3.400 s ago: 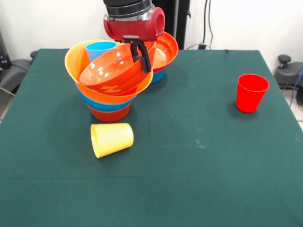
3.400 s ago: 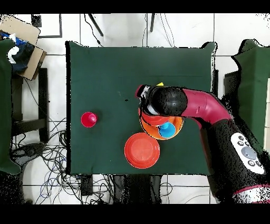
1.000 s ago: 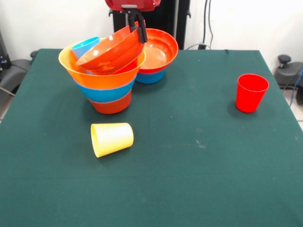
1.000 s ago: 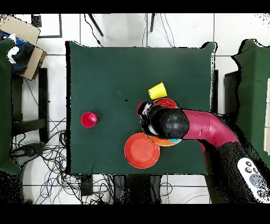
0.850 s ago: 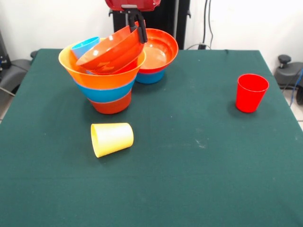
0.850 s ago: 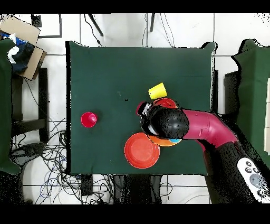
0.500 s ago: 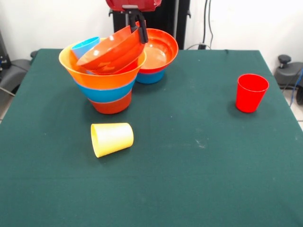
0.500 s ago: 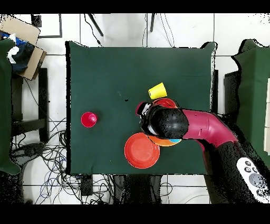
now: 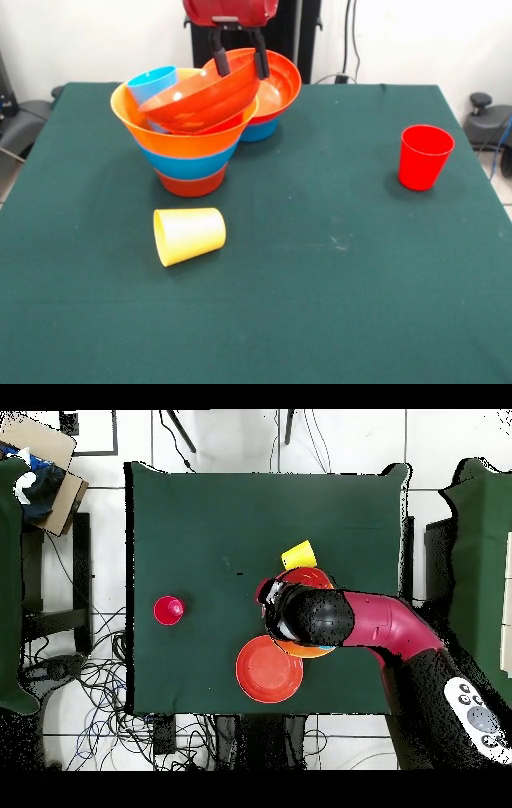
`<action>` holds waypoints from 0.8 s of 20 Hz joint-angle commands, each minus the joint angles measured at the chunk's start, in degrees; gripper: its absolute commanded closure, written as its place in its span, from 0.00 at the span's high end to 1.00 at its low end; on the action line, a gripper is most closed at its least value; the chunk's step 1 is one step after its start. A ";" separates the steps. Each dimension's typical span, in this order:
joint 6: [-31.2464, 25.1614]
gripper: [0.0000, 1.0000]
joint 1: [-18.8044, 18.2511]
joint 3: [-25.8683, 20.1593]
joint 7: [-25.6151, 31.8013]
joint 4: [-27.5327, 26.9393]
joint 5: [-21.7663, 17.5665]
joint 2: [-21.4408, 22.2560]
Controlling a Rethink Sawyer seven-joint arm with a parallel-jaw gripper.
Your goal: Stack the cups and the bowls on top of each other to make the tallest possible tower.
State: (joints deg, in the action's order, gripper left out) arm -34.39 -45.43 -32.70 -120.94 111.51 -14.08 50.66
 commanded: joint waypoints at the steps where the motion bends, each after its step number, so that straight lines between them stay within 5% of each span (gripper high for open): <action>1: 3.43 1.00 1.02 0.35 2.73 2.17 -4.75 -5.35; 16: 4.63 1.00 2.02 1.40 2.26 0.93 -5.43 -7.09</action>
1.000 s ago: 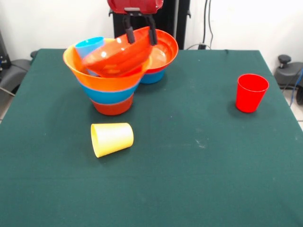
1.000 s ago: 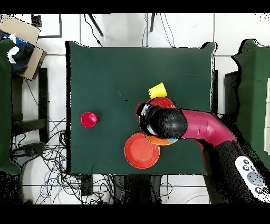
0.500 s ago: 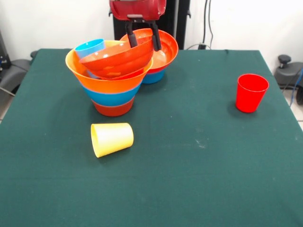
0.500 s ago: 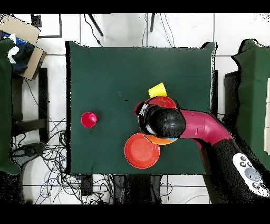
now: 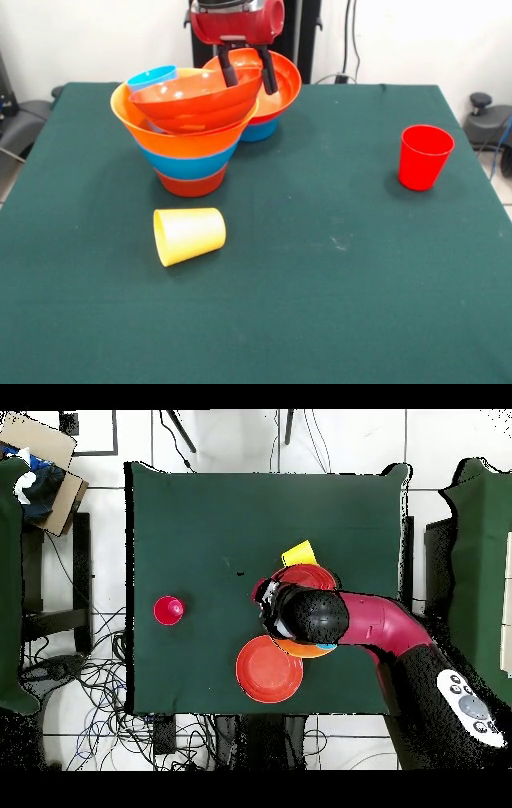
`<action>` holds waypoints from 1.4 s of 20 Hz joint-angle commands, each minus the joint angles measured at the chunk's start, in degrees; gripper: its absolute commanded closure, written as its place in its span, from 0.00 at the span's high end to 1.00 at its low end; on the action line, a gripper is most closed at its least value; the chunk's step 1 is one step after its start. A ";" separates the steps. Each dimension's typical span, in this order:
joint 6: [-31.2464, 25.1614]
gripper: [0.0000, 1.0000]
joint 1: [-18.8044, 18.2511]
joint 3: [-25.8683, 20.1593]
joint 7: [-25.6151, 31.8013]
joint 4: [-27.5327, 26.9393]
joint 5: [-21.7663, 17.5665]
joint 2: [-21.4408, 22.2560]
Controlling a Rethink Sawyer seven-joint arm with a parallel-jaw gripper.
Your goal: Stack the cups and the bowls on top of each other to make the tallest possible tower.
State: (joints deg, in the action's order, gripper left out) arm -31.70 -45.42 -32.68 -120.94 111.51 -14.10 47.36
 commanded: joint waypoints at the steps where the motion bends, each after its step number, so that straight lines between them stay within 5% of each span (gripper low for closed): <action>1: 1.85 1.00 2.14 1.45 1.85 1.54 -5.27 -2.65; 14: -16.81 1.00 0.30 -2.90 5.91 4.24 5.69 16.34; 22: -19.85 1.00 1.39 -3.69 5.75 3.20 8.83 19.23; 28: -20.57 1.00 5.73 -2.85 1.63 0.45 8.70 19.28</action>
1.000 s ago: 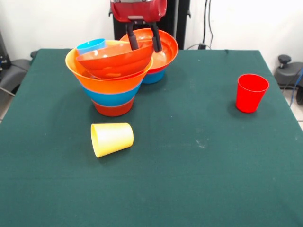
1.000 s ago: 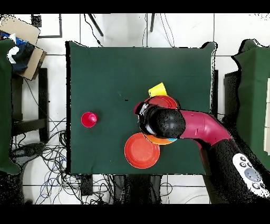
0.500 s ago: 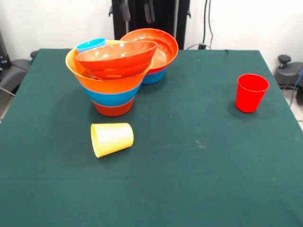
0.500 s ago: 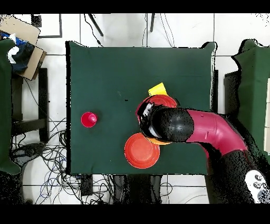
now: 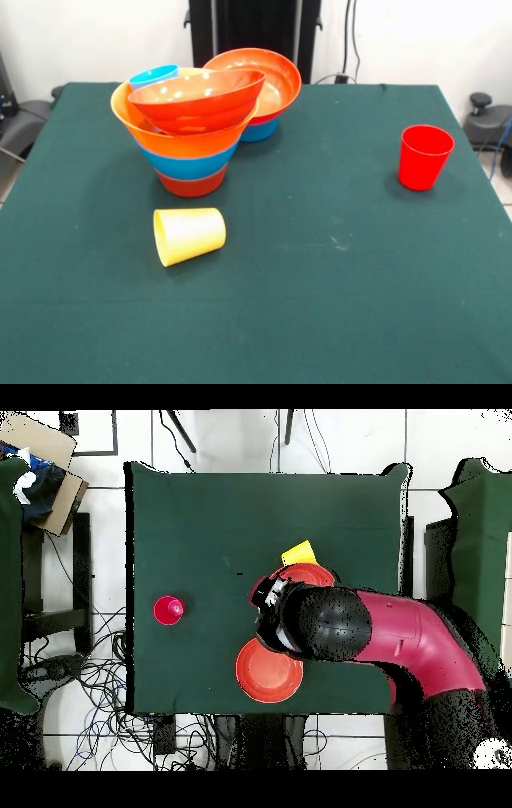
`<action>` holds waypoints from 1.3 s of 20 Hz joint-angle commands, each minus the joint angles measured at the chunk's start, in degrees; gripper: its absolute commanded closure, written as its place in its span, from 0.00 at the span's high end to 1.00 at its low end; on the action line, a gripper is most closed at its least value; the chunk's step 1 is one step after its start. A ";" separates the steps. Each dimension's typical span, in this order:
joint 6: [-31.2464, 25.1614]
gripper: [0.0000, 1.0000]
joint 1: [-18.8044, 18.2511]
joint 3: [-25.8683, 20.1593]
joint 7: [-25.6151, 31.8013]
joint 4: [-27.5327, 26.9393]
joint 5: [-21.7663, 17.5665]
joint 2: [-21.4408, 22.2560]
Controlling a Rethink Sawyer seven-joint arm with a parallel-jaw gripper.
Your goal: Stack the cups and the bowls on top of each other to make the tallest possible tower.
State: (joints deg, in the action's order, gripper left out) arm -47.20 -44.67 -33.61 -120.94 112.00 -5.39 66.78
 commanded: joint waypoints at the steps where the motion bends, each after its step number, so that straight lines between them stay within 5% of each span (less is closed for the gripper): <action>1: -5.12 1.00 5.82 -1.66 0.83 -0.66 -0.33 -0.58; 14: 0.71 1.00 16.30 5.20 -6.25 -7.85 -5.81 -11.30; 26: 2.02 1.00 18.00 8.39 -5.26 -7.43 -5.92 -12.81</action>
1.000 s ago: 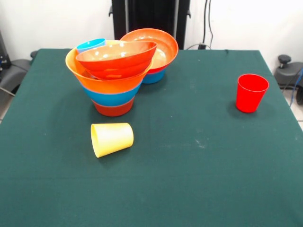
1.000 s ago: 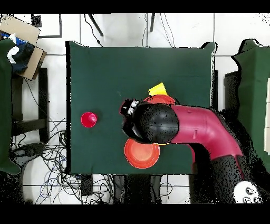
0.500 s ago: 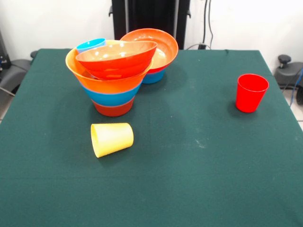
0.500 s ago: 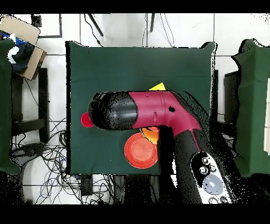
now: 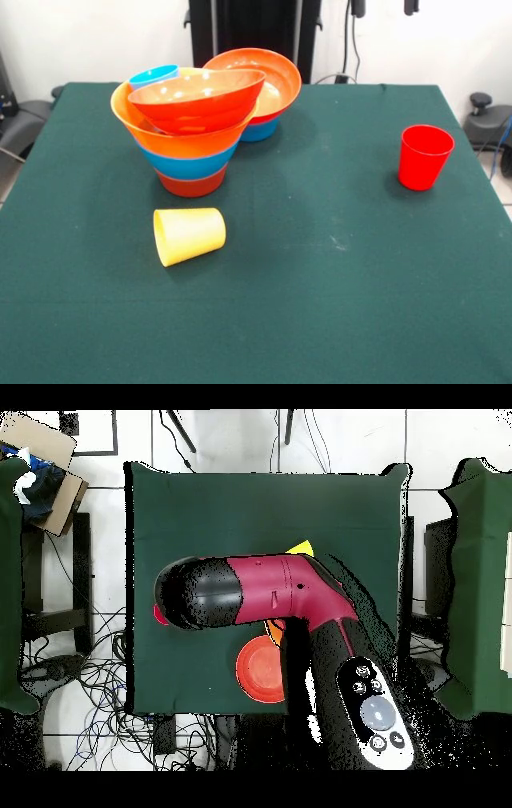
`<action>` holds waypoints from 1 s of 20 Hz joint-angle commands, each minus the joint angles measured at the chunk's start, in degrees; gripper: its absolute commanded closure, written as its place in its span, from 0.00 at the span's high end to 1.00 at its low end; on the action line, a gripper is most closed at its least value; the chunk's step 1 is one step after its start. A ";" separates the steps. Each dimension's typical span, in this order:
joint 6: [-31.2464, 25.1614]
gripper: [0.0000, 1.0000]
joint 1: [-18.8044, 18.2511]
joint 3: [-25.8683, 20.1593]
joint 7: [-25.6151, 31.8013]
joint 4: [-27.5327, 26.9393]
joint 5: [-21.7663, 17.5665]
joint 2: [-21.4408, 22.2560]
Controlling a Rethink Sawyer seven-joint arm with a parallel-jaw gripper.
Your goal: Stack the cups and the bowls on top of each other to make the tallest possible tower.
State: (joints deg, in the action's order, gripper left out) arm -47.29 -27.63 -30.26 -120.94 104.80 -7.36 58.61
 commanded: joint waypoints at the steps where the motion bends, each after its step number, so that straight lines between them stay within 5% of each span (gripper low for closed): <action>1: 2.11 1.00 1.27 5.55 -5.65 -0.17 -4.23 -4.64; 20: 5.73 1.00 -1.69 7.03 -0.34 3.65 -6.16 -7.74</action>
State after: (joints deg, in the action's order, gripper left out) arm -45.13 -28.79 -25.16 -120.94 104.97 -9.87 53.05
